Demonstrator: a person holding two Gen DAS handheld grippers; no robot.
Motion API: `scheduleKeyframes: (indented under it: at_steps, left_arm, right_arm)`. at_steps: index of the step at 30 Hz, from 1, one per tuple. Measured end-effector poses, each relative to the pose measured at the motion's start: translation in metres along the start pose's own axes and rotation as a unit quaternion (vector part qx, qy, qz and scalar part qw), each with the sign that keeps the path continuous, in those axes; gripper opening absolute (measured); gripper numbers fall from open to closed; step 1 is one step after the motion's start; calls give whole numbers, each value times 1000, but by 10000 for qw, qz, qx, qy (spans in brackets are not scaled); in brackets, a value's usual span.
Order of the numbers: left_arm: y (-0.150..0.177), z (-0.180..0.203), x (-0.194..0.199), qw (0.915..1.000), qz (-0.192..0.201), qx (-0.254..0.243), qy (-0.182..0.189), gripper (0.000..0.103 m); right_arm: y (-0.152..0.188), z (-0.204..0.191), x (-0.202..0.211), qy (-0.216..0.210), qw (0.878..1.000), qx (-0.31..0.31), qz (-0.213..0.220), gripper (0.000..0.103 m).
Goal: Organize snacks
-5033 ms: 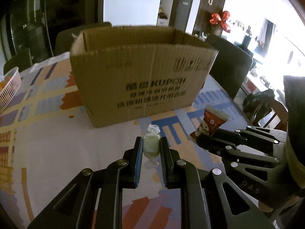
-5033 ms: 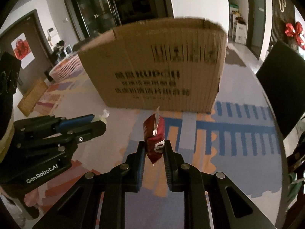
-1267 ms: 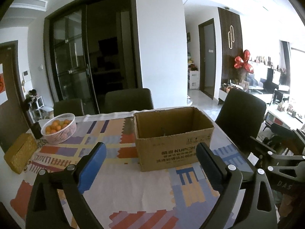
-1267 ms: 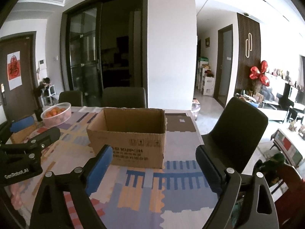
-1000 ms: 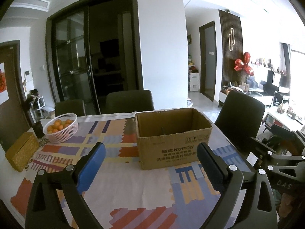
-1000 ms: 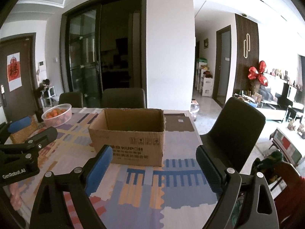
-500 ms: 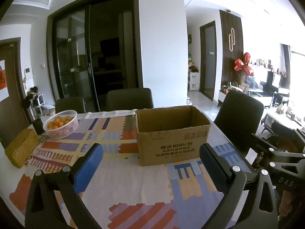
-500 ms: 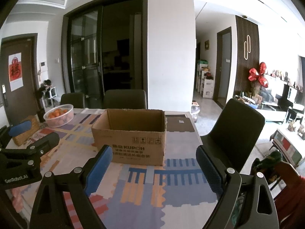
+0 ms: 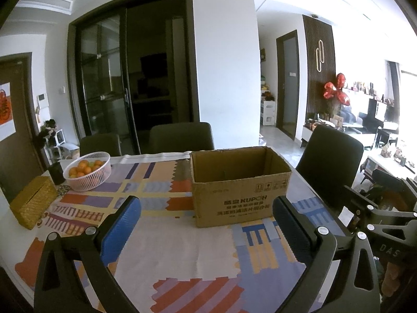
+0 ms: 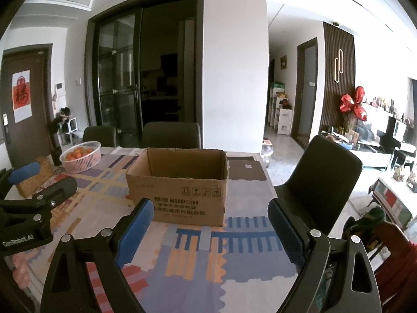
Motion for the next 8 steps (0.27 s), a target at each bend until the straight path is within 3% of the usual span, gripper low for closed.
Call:
scheduleKeyframes:
  at_steps: [8]
  left_arm:
    - [0,-1,1,10000,-43,69,14,103]
  right_arm:
    - [1,-1,0,1,10000,10,-2,90]
Point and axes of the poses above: each gripper's, at about its wrist camera, not at the fingertips, and x roughly against the way its jaws point, z to its right, y to its underside, the point moved 7 cm from there along -x, roughly the way its jaws point, and after that the axes turned 2 degrees about x, right-handed, at the moved point
